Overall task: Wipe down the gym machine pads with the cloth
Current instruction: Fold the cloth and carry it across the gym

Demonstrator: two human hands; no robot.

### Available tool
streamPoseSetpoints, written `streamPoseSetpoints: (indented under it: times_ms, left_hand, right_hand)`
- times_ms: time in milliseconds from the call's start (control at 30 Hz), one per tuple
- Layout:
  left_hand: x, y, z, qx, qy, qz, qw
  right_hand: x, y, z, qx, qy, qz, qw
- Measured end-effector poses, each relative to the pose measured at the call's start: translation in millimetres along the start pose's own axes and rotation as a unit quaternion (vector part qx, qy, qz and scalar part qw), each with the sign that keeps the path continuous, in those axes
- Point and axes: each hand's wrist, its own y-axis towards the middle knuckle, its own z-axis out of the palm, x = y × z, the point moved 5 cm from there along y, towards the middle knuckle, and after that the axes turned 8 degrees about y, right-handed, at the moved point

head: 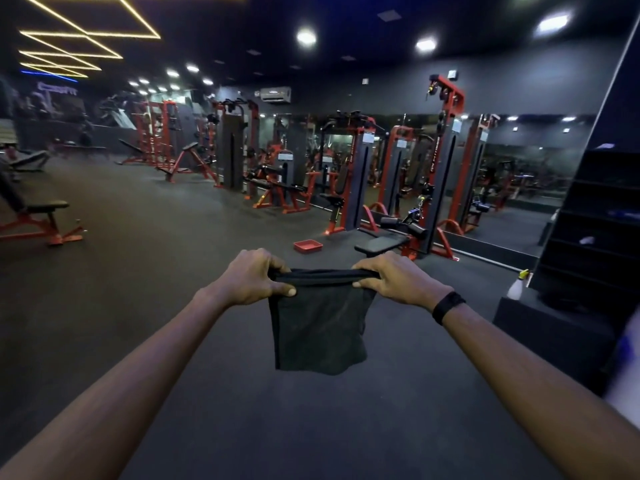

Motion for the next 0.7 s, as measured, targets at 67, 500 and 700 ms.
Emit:
streamPoseSetpoints:
  times_ms: [67, 500, 700]
  left_hand:
    - [-1.3, 5.9, 2.1, -0.003, 0.004, 0.007, 1.0]
    - [-13.7, 80.9, 45.9, 0.017, 0.013, 0.056, 0.998]
    - [-6.0, 152.0, 82.4, 0.038, 0.025, 0.08, 0.996]
  right_hand:
    - [-4.5, 0.2, 0.4, 0.001, 0.008, 0.006, 1.0]
    - [-80.5, 13.3, 4.4, -0.016, 0.004, 0.039, 0.999]
    - [-146.9, 38.8, 9.2, -0.03, 0.011, 0.049, 0.998]
